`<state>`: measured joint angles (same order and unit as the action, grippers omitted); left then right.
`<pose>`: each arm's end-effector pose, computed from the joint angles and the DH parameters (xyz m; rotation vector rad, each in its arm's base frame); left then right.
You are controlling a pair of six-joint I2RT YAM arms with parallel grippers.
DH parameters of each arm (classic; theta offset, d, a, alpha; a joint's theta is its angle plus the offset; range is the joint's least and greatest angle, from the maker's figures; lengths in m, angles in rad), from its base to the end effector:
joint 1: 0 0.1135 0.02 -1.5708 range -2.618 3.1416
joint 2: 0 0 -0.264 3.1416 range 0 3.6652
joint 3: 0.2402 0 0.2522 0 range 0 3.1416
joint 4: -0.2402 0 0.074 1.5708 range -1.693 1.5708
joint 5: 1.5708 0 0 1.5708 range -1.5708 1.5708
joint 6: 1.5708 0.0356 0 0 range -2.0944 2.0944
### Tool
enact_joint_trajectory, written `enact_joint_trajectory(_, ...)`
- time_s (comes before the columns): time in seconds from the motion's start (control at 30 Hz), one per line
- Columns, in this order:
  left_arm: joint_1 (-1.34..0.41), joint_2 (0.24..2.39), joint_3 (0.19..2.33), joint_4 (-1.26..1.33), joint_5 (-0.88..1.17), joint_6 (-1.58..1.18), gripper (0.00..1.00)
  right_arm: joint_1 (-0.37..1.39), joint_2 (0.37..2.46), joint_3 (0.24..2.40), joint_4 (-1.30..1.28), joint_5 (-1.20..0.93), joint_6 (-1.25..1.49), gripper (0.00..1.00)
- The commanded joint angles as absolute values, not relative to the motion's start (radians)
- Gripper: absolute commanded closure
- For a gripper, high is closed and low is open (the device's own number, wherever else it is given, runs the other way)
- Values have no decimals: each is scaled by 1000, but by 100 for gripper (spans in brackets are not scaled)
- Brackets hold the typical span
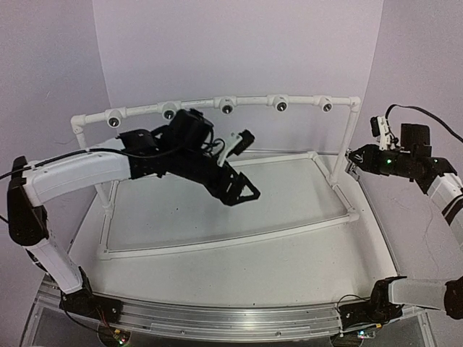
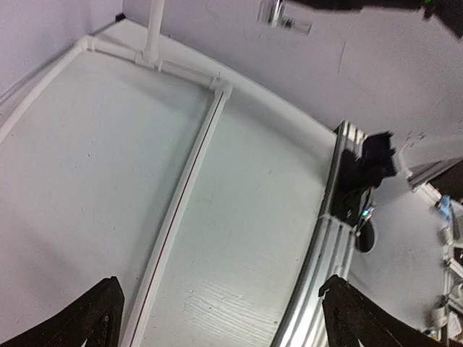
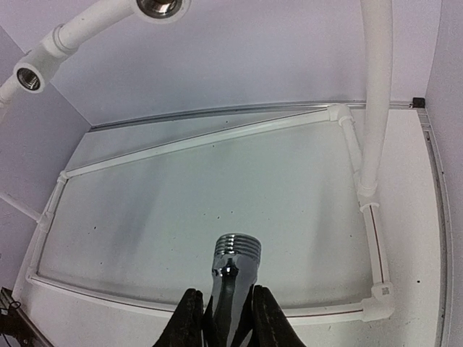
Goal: Install the water faucets
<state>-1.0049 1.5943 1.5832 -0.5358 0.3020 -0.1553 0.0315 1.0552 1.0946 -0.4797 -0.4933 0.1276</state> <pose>0.1863 -0.3130 0.3785 1.1030 1.9714 -0.9797 0.2269 0.0240 0.3679 -0.2206 1.9921 0.5965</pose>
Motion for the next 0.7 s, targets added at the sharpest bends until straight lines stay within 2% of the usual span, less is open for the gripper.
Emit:
enact_joint_trajectory(0.0,-1019,1712,1489,-406,231,54,3,30,1027,1101,-561,-537,119,100)
enact_joint_trajectory(0.27,-1019,1915,1467,-425,141,149,6,42,990,1148,-683,-467,142,100)
enact_joint_trajectory(0.4,-1018,1976,1482,-418,204,122,6,98,997,1158,-708,-415,161,100)
enact_joint_trajectory(0.5,-1020,2032,1480,-408,217,103,9,149,1007,1164,-700,-398,177,100)
enact_joint_trajectory(0.67,-1022,2106,1510,-390,159,95,18,211,1075,1230,-732,-357,152,100)
